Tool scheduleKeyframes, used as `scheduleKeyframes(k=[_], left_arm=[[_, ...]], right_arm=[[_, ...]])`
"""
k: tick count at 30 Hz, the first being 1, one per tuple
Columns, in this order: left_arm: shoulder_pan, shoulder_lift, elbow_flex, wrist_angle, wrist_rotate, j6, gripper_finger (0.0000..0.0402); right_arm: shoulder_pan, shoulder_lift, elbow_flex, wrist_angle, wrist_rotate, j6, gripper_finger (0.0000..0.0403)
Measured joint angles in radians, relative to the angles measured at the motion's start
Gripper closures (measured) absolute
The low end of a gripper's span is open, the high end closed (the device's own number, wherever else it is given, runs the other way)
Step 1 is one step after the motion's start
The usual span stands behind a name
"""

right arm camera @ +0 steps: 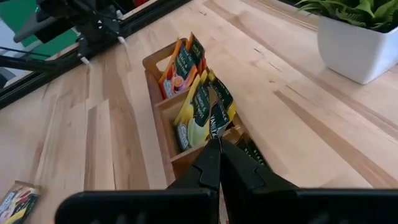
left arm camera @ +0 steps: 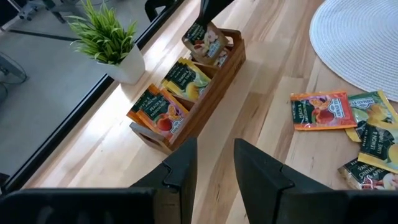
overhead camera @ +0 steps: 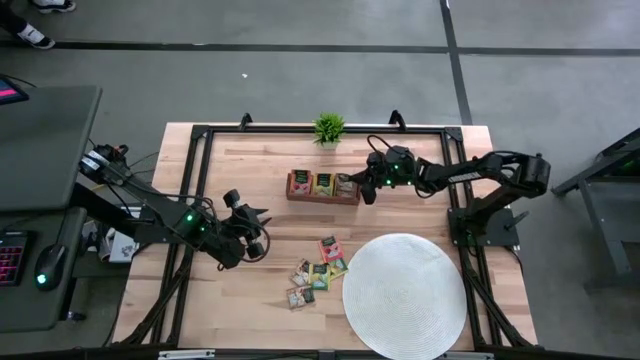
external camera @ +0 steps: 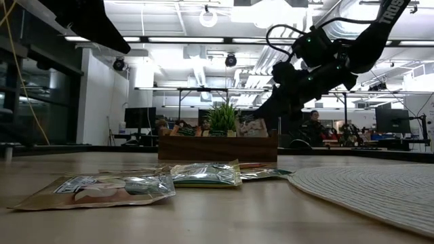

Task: Pick & Place Tea
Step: Put the brown tea bag into the right section of the wooden organizer, then put the orange tea bag into the left section of the wooden organizer

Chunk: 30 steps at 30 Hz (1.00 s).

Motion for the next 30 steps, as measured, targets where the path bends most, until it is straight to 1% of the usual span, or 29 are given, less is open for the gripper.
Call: scheduleKeyframes(k=[15,18,22,30], left_arm=[[0.000,0.000,0.000,-0.029,0.004,0.004,0.0300],[0.000,0.000,0.000,-0.030,0.004,0.004,0.0300],[0.000,0.000,0.000,-0.031,0.003,0.004,0.0300],[0.000,0.000,0.001,-0.038,0.003,0.004,0.0300]], right_arm=[[0.000,0.000,0.000,-0.007,0.010,-0.001,0.0402],[0.000,0.000,0.000,-0.014,0.013,-0.005,0.0397],[0.000,0.000,0.000,-0.033,0.014,-0.006,0.0369],[0.000,-0.001,0.000,-0.028,0.007,-0.006,0.0290]])
